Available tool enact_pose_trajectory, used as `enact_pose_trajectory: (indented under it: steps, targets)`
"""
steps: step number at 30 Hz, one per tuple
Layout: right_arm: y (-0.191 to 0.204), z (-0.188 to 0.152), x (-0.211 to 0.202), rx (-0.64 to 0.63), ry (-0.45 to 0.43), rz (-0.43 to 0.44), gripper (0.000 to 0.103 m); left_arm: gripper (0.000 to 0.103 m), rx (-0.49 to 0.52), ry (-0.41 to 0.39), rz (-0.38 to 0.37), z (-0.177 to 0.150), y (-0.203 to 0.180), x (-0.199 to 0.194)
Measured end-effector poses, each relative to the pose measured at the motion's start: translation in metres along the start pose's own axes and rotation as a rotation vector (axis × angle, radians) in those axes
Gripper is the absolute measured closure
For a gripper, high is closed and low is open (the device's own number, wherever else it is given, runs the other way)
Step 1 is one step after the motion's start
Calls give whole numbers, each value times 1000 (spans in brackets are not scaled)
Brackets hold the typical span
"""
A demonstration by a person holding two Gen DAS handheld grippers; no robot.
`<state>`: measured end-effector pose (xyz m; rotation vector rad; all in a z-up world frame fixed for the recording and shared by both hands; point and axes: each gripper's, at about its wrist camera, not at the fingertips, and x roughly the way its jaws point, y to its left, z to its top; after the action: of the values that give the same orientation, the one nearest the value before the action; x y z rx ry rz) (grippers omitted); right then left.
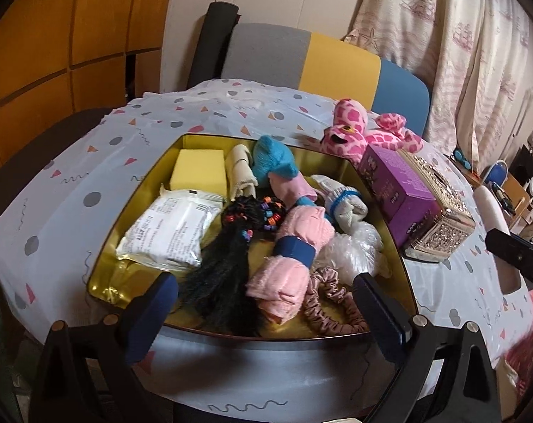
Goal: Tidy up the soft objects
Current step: 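Carry the sponge block over the tin and release it from the right tool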
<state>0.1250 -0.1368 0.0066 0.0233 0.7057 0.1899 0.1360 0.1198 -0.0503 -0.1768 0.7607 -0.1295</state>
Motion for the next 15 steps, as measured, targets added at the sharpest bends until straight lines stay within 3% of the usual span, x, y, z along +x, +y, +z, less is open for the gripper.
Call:
enact_pose_trajectory:
  steps: [5,15]
  targets:
    - [28,9,9,-29,0,80,42,0,-4,-16,33,0,7,-6]
    - [68,29,59,-76,52,210,42,0,24,-29,228,-5,24,-13]
